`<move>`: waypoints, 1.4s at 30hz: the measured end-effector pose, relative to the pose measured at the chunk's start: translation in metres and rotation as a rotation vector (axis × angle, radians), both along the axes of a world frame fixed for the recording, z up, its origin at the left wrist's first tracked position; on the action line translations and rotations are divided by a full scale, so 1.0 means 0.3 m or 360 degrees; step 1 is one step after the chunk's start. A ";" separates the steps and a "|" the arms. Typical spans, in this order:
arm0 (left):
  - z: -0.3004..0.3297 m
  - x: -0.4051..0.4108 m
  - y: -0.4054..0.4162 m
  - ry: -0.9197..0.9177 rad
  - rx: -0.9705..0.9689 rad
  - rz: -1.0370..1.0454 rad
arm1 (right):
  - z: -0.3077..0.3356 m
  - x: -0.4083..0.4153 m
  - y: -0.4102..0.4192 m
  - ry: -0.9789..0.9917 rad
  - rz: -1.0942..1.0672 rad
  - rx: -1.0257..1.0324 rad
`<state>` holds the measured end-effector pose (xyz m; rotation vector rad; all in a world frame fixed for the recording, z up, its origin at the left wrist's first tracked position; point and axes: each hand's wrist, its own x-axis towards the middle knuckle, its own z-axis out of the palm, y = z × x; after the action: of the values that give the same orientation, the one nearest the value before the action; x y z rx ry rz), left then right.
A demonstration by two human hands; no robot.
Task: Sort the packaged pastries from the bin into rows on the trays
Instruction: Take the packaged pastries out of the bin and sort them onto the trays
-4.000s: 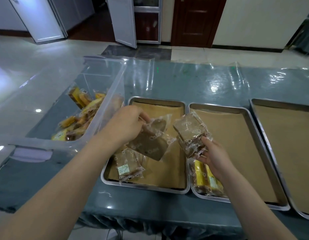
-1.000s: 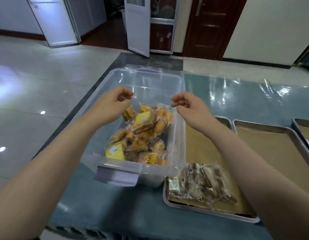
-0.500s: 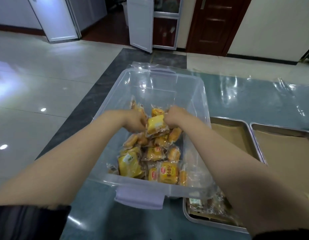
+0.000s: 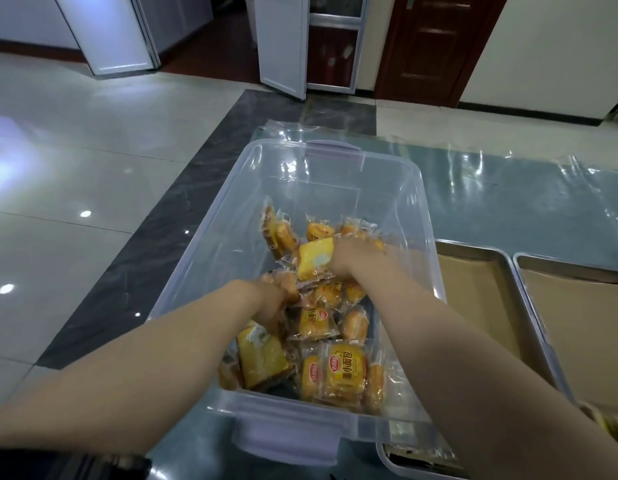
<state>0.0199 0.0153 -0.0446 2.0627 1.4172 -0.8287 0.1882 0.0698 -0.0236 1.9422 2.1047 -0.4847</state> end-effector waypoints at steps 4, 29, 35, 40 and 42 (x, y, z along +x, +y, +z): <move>-0.004 -0.008 -0.002 -0.0022 0.0015 0.0116 | -0.003 -0.006 0.000 -0.0014 0.0002 0.0030; 0.112 -0.024 0.055 0.0025 0.0150 -0.0044 | 0.078 0.031 0.049 0.0444 -0.0247 0.0343; 0.140 -0.057 0.077 -0.0191 0.0224 0.0025 | 0.101 0.061 0.062 0.0456 -0.0297 0.0395; 0.158 -0.070 0.092 -0.0302 0.0287 0.0064 | 0.113 0.065 0.071 0.0589 -0.0344 0.0475; 0.164 -0.074 0.095 -0.0315 0.0307 0.0072 | 0.116 0.061 0.074 0.0645 -0.0391 0.0486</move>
<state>-0.0022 0.0437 0.0047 2.1769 1.4753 -0.4698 0.2066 0.0921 0.0112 2.4724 2.2959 -0.6886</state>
